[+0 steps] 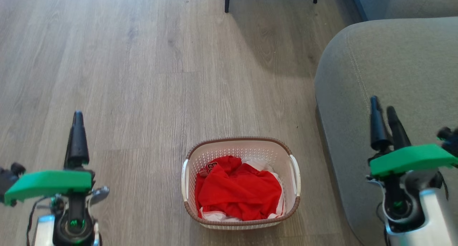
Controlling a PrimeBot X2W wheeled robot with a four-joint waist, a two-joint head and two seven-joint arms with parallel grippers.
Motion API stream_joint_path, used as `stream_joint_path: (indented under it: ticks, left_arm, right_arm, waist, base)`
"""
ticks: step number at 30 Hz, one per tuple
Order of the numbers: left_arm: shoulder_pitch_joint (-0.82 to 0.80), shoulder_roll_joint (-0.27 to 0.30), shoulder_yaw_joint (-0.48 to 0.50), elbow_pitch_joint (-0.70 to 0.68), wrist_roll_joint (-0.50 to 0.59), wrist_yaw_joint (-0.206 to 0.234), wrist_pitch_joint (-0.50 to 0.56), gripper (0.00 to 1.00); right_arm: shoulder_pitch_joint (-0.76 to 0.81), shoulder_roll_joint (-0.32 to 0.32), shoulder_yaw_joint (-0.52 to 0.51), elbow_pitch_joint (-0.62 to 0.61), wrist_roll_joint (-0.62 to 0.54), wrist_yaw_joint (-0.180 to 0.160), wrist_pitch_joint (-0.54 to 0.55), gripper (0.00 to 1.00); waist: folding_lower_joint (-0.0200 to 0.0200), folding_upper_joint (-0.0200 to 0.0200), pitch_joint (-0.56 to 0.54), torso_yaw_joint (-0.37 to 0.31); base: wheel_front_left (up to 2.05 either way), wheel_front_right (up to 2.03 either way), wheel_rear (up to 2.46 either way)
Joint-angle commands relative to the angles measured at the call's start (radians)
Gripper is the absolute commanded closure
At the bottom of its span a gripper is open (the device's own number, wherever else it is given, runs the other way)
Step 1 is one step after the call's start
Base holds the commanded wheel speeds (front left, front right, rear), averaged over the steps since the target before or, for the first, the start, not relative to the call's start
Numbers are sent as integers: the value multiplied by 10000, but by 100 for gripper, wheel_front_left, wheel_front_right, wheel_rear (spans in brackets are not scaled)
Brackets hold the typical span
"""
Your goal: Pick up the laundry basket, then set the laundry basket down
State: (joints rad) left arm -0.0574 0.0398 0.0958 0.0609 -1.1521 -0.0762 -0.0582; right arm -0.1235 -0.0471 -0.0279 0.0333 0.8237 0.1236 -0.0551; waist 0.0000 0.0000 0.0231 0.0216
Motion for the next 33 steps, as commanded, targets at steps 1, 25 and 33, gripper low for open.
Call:
stream_joint_path:
  ticks: [1, 25, 33]
  left_arm:
    - [-641, 80, 24, -658, 455, 113, -145, 0]
    - [-1003, 401, -3503, -1161, 6908, 2650, -849, 0]
    - [-1489, 1343, -5375, -464, 8370, 4333, -1084, 0]
  right_arm:
    - [-660, -339, 382, -579, -528, 35, -181, 0]
    - [-620, -485, 1380, -762, -4230, 48, -883, 0]
    - [-564, -440, 1645, -62, -5046, 53, -1118, 0]
  waist:
    - [0, 0, 21, 17]
    - [0, 0, 10, -18]
    - [0, 0, -78, -19]
  base:
    - [0, 0, 0]
    - [0, 0, 0]
    - [0, 0, 0]
